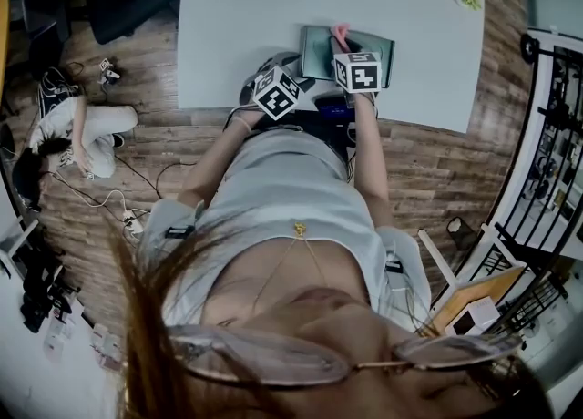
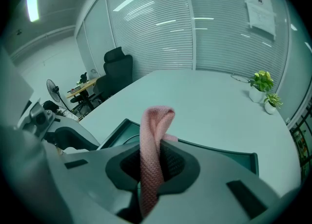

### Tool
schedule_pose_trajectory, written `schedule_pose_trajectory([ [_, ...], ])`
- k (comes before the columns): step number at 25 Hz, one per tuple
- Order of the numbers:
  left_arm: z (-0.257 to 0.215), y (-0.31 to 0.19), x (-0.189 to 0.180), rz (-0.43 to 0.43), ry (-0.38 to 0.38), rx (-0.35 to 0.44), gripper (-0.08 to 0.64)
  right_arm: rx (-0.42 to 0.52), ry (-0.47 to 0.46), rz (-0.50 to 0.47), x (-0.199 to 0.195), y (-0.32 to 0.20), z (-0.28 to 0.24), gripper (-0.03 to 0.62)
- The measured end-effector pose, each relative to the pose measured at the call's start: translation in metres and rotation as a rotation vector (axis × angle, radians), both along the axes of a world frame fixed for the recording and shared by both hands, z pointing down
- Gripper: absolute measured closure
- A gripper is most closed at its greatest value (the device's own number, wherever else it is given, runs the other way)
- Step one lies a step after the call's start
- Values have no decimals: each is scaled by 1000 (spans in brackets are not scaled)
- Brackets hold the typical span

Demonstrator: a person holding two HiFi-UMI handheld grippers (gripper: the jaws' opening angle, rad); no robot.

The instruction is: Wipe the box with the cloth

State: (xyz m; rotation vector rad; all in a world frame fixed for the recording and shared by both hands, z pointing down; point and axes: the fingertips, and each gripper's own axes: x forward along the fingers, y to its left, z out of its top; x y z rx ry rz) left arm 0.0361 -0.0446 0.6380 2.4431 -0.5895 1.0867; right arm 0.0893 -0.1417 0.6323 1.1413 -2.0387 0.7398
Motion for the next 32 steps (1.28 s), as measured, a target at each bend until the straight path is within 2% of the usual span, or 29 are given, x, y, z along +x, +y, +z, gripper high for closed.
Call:
schedule_pose_trajectory([
  [14, 3, -1, 2, -1, 0, 4, 275, -24, -22, -90, -43, 2, 2, 554],
  [24, 3, -1, 0, 3, -1, 6, 275, -19, -53, -125, -61, 11, -2, 554],
  [27, 3, -1, 0, -2, -1, 8, 275, -25, -88, -116, -66, 13, -2, 554],
  [32, 1, -2, -1, -4, -3, 15, 275, -7, -86, -115, -67, 12, -4, 554],
])
